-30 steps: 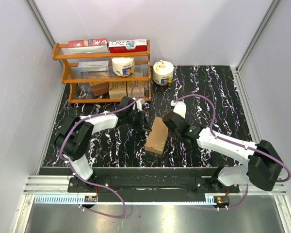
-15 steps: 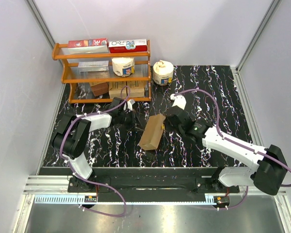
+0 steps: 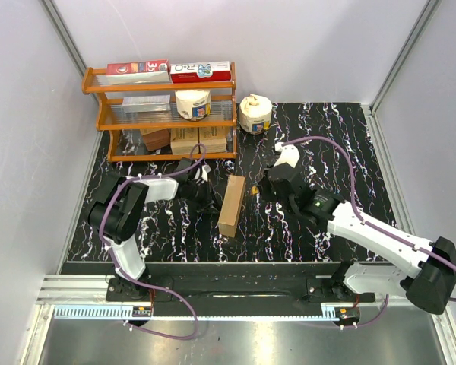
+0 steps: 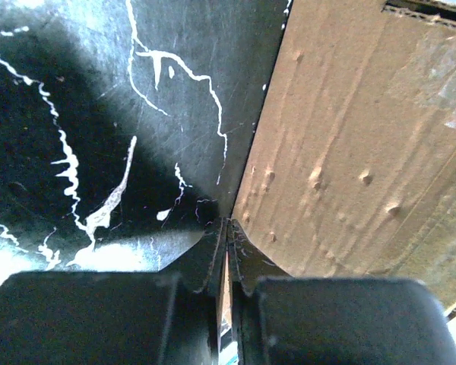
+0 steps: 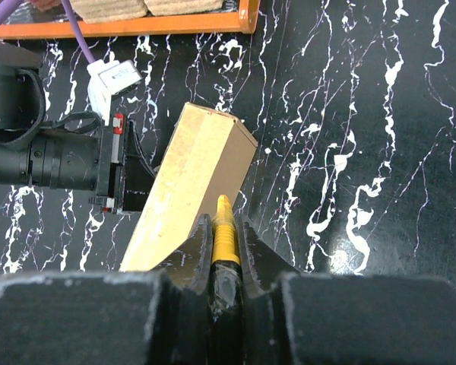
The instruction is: Unpack the express box
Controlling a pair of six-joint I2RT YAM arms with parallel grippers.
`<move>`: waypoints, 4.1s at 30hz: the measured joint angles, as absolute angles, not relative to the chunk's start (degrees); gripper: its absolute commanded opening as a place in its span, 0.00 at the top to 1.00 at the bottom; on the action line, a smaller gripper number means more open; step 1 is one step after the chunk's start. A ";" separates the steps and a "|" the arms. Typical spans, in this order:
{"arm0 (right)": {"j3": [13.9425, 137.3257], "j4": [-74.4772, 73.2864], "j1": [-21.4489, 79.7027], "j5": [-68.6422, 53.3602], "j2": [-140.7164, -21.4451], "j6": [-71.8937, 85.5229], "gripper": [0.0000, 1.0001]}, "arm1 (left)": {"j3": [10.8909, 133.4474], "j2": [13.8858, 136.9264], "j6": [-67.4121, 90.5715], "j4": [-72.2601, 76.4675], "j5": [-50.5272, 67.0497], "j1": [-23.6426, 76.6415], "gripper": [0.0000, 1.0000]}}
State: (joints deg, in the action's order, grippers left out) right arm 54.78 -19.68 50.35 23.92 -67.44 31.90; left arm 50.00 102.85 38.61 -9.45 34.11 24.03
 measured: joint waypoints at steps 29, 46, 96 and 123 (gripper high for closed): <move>60.45 -10.02 71.29 22.57 -84.09 16.58 1.00 | 76.58 99.92 25.21 -19.31 30.28 28.69 0.52; 60.25 -13.67 73.10 31.70 -84.75 16.01 1.00 | 80.66 107.35 22.00 -24.62 34.65 30.94 0.56; 49.39 -38.63 63.46 44.91 -67.48 47.48 1.00 | 71.37 96.68 19.29 -30.79 27.03 32.47 0.58; 50.24 -17.43 52.18 30.28 -75.00 33.76 1.00 | 68.20 88.92 12.88 -33.47 21.93 33.32 0.19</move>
